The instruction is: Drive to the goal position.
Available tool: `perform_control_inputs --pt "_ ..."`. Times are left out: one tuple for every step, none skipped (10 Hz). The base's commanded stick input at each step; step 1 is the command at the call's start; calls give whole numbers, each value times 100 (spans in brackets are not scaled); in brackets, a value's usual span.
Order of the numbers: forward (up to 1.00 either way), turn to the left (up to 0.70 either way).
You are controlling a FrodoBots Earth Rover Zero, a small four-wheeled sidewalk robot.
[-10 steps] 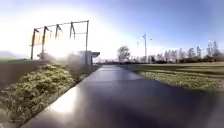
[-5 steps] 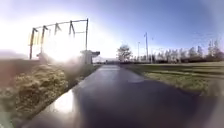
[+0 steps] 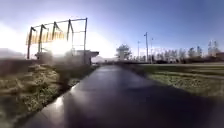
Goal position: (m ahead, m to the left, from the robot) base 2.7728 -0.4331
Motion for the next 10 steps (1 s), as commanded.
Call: perform_control_inputs --pt "100 -4" --pt "100 -4" --pt "100 -4" --pt "100 -4" --pt "100 -4" --pt "100 -4" --pt "100 -4" --pt "100 -4" --pt "100 -4" --pt "100 -4"
